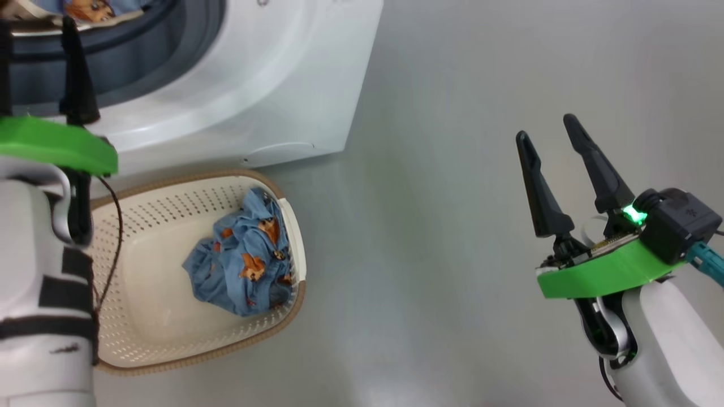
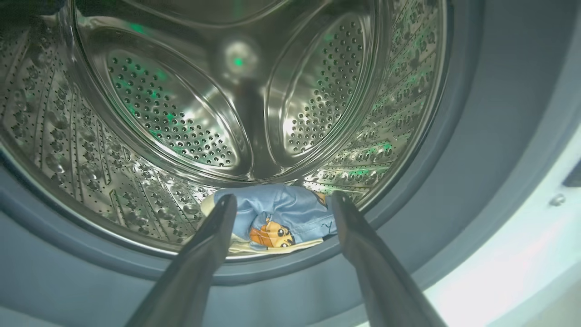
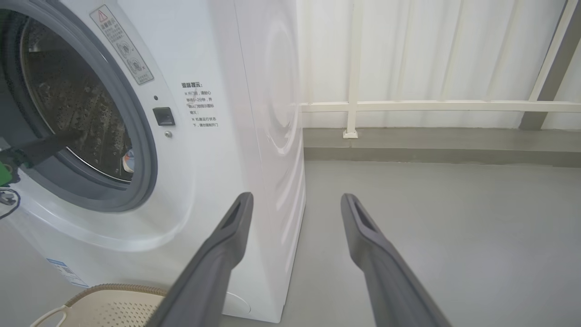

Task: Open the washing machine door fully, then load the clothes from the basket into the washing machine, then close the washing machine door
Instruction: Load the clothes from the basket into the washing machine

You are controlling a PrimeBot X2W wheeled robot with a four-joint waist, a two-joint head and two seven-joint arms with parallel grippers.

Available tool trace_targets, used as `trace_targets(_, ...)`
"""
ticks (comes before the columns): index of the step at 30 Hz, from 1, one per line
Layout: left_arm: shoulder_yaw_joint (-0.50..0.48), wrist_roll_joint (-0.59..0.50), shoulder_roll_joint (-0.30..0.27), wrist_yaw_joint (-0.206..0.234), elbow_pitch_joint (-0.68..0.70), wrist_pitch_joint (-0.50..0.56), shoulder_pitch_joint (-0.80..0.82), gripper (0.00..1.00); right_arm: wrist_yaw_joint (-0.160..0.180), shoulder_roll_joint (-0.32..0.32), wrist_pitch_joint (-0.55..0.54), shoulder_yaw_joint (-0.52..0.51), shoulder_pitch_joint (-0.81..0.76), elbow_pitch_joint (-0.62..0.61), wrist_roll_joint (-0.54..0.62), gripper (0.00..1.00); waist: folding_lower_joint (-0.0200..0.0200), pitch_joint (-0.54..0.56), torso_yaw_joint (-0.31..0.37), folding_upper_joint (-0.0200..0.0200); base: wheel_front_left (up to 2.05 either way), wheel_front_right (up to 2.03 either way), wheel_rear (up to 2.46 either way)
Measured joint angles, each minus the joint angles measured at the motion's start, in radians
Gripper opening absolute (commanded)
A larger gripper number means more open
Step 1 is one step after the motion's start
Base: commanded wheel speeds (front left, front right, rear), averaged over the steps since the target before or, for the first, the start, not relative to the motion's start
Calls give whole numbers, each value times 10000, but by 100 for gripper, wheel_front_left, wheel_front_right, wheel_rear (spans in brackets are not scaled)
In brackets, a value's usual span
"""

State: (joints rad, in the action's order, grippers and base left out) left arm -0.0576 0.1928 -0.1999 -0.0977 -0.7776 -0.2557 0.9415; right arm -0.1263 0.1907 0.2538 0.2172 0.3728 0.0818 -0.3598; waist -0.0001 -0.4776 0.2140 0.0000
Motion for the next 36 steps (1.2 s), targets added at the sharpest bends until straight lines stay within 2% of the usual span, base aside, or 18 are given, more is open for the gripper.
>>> trace_targets(20,-639,-290,788,-259,2433,0,-4188,100,0,439,0,-242,-1711,215,-4,100,0,2266,-346,0,0,0,0)
trace_targets(36,-890,-543,1235,-265,3933,2,-6831,100,0,635,0,-420,-2684,217,-15,100,0,3396,-518,0,0,0,0)
